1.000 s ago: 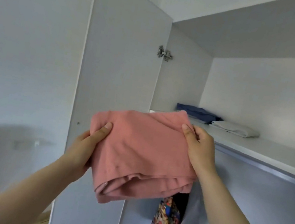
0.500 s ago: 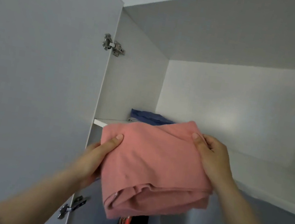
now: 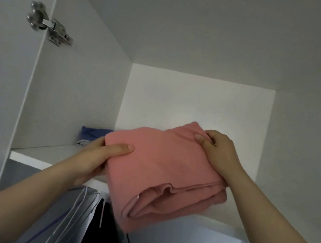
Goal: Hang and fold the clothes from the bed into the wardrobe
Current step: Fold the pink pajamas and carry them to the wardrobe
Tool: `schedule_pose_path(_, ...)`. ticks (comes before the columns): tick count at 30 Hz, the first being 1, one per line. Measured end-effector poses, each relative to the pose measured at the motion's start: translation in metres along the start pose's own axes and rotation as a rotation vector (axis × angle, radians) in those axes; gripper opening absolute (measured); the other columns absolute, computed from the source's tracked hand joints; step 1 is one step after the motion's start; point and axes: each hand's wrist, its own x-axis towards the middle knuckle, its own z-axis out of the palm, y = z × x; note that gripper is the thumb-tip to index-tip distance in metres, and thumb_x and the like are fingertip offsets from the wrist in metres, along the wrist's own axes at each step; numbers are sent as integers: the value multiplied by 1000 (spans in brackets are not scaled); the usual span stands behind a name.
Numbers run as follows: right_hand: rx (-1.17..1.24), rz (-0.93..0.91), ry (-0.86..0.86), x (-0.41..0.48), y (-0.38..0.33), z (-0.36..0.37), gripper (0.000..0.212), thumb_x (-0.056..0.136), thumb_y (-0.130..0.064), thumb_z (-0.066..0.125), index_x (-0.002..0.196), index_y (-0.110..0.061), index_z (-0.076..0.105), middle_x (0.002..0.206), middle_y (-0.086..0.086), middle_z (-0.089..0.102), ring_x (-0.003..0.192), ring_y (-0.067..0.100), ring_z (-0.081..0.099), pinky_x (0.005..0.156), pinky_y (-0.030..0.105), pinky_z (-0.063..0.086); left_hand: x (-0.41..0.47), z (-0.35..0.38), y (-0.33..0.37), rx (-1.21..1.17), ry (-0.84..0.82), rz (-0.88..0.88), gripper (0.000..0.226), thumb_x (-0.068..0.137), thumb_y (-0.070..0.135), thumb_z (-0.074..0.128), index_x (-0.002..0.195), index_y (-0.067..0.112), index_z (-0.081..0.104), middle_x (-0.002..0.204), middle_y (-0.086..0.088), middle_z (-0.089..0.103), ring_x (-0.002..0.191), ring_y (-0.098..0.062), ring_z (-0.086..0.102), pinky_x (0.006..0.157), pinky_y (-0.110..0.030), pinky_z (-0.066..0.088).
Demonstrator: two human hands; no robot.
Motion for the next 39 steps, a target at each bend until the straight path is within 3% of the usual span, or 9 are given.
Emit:
schedule_pose_path(3, -49, -3, -11, 31, 16, 6, 32, 96, -38, 55, 87, -9, 67, 83, 6, 67, 82, 24, 60, 77, 38, 47, 29, 2, 0, 27, -41, 3, 71, 54, 48, 82, 119, 23, 65, 113, -2, 72, 105, -19, 68, 79, -34, 55)
schedule_pose_path(7, -88, -5, -1, 81, 42, 9, 39, 96, -37, 54, 87, -1, 64, 85, 15, 65, 83, 31, 58, 77, 42, 47, 67, 12, 4, 59, -50, 4, 74, 54, 45, 85, 120, 17, 64, 113, -5, 72, 98, -17, 70, 74, -33, 58)
schedule_pose_path(12, -122, -26, -61, 147, 83, 24, 26, 95, -34, 56, 94, -11, 69, 94, 5, 66, 91, 26, 59, 81, 38, 46, 115, 35, -3, 42, 40, -45, 88, 45, 35, 94, 122, 18, 53, 119, -8, 65, 96, -25, 71, 73, -41, 59)
schedule_pose_path(17, -107, -21, -133, 199, 127, 48, 28, 95, -33, 58, 100, -8, 69, 104, 8, 67, 98, 27, 59, 84, 34, 44, 163, 57, -6, 23, 92, -65, 74, 58, 30, 89, 121, 14, 53, 118, -12, 65, 98, -26, 70, 74, -41, 59)
schedule_pose_path(21, -54, -35, -181, 234, 152, 69, 29, 95, -31, 59, 99, -4, 70, 101, 12, 68, 94, 28, 60, 81, 34, 43, 192, 70, -10, 37, 127, -78, 52, 73, 25, 82, 117, 11, 57, 116, -14, 66, 94, -27, 70, 71, -40, 60)
schedule_pose_path(26, 38, -50, -279, 251, 174, 114, 36, 94, -29, 61, 93, 6, 67, 94, 23, 66, 77, 21, 52, 72, 32, 41, 210, 64, -35, 108, 212, -134, 64, 70, 28, 85, 122, 13, 50, 120, -13, 62, 102, -31, 67, 78, -47, 59)
schedule_pose_path(32, 44, -5, -334, 264, 203, 160, 29, 92, -28, 63, 65, -19, 62, 68, -4, 57, 75, 20, 53, 59, 23, 37, 230, 62, -49, 32, 213, -219, 77, 66, 29, 88, 130, 8, 50, 127, -18, 59, 106, -32, 66, 80, -46, 59)
schedule_pose_path(36, 72, 29, -309, 291, 203, 166, 24, 90, -30, 66, 91, -7, 74, 91, 9, 70, 88, 25, 63, 79, 32, 48, 249, 65, -48, -127, 245, -216, 74, 66, 24, 85, 129, 9, 51, 125, -16, 60, 99, -27, 67, 69, -36, 59)
schedule_pose_path(39, 55, 40, -320, 297, 215, 176, 26, 87, -30, 70, 95, -6, 74, 89, 8, 70, 87, 23, 63, 75, 29, 47, 257, 69, -65, -156, 265, -276, 59, 71, 22, 82, 122, 6, 58, 113, -16, 67, 90, -27, 70, 68, -38, 59)
